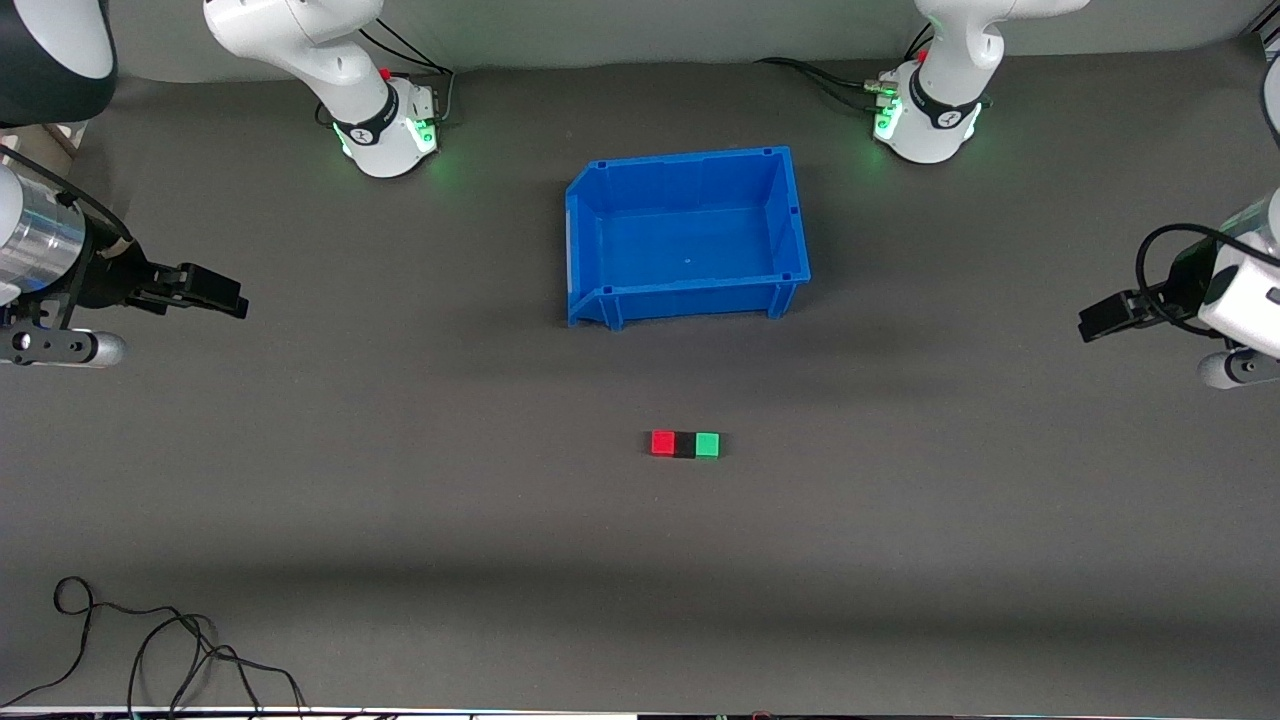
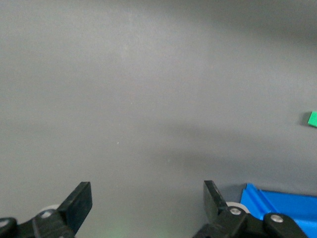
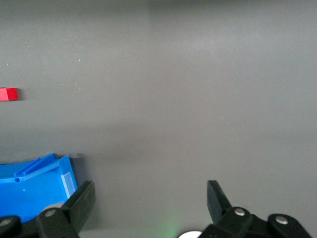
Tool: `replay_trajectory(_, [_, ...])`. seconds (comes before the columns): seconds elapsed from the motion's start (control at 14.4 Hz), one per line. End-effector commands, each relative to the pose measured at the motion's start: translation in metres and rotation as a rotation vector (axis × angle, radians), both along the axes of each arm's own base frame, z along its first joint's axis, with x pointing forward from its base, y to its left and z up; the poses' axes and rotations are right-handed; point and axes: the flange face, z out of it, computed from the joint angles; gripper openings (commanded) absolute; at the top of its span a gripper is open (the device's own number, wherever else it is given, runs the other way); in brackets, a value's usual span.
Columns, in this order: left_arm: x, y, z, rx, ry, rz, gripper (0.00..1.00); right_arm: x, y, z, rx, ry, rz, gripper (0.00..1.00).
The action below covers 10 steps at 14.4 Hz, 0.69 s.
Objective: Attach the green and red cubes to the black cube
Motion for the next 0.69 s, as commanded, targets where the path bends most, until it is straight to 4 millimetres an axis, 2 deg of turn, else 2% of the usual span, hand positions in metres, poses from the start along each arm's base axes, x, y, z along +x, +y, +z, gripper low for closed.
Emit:
replay_trajectory(0.0, [-0.019,0.002,0.032,-0.021,-0.020,-0.035,0.90,-0.010,-0.011,0.003,-0.004,-0.035,0.046,1.00])
replay_trajectory(0.14, [-0.030,0.005,0.051,-0.052,-0.045,-0.078,0.93,-0.009,-0.026,0.004,0.007,-0.039,0.044,1.00])
replay_trajectory(0.21, [-0.033,0.011,0.051,-0.054,-0.028,-0.075,0.94,-0.010,-0.030,0.006,0.013,-0.041,0.054,1.00])
replay_trajectory(0.35, [-0.034,0.009,0.040,-0.055,0.002,-0.076,0.96,-0.010,-0.042,0.007,0.017,-0.044,0.033,1.00])
replay_trajectory(0.62, [-0.030,0.008,0.024,-0.052,0.000,-0.081,0.96,-0.019,-0.049,0.020,0.023,-0.062,0.006,1.00])
